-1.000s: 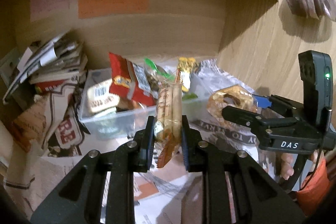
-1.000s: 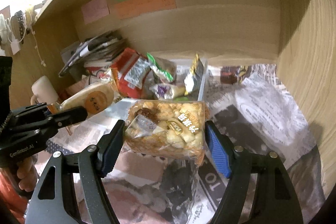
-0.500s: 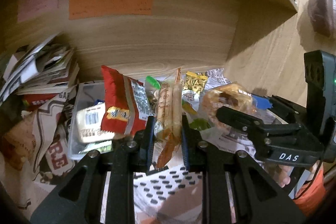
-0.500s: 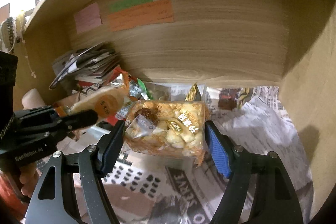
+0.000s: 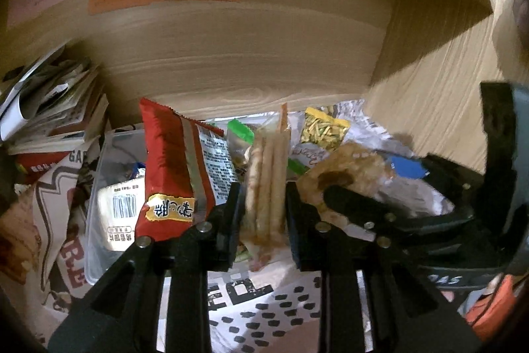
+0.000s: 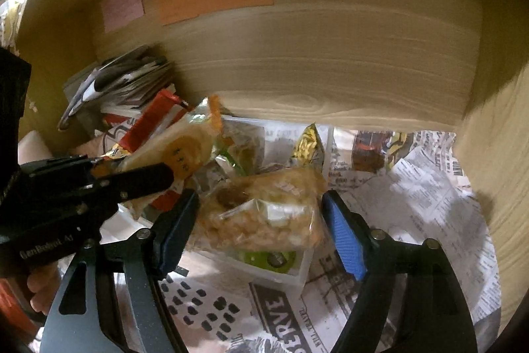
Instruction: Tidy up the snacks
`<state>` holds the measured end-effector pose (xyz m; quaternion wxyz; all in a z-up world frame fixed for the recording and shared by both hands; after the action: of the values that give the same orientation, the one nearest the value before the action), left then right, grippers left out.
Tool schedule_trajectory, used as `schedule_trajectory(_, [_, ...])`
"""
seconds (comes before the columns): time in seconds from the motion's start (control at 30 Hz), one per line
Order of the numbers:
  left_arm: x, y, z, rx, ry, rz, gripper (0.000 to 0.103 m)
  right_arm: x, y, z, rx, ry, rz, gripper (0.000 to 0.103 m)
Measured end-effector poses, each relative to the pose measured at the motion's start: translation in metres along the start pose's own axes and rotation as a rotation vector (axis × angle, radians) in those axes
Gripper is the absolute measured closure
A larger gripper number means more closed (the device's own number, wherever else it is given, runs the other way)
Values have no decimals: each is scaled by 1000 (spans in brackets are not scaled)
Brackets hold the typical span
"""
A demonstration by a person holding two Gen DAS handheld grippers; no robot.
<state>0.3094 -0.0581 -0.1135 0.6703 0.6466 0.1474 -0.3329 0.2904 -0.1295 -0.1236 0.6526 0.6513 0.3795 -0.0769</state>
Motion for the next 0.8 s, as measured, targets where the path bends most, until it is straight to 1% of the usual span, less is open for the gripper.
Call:
schedule_trajectory(0.07, [3, -2, -2, -7, 5, -12, 68, -3, 1, 1, -1, -7, 4, 25])
schedule_trajectory(0.17, [0, -6, -6, -24, -4, -15, 66, -10, 1, 3, 2, -19, 17, 24])
schedule_trajectory(0.27, [-9, -8, -7, -33, 0, 3, 60, -18, 1, 5, 6, -24, 30, 24])
schedule_trajectory(0.3, [-14, -7, -7, -33, 3, 11, 60, -22, 2, 5, 6, -27, 37, 24])
schedule_trajectory(0.37, [-24, -7, -7, -33, 18, 32, 56, -31, 3, 4, 6, -34, 53, 24])
schedule_trajectory(0.53, [-60, -3, -6, -41, 39, 107, 55, -63, 10, -3, 1, -43, 123, 24])
schedule_trajectory(0.73, [-118, 1, -5, -43, 82, 228, 55, -110, 19, -19, -6, -45, 231, 23])
schedule_trajectory(0.8, [-140, 3, -6, -37, 107, 277, 55, -127, 21, -26, -10, -46, 271, 23])
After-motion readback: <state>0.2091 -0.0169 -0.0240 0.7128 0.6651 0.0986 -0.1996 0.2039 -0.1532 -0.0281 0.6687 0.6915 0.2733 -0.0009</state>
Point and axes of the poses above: each gripper's, at about its wrist camera, not at the fingertips, and x roughly the way its jaws point, z to its right, y to its top, the point moved 7 cm from there along x, roughly the way its jaws point
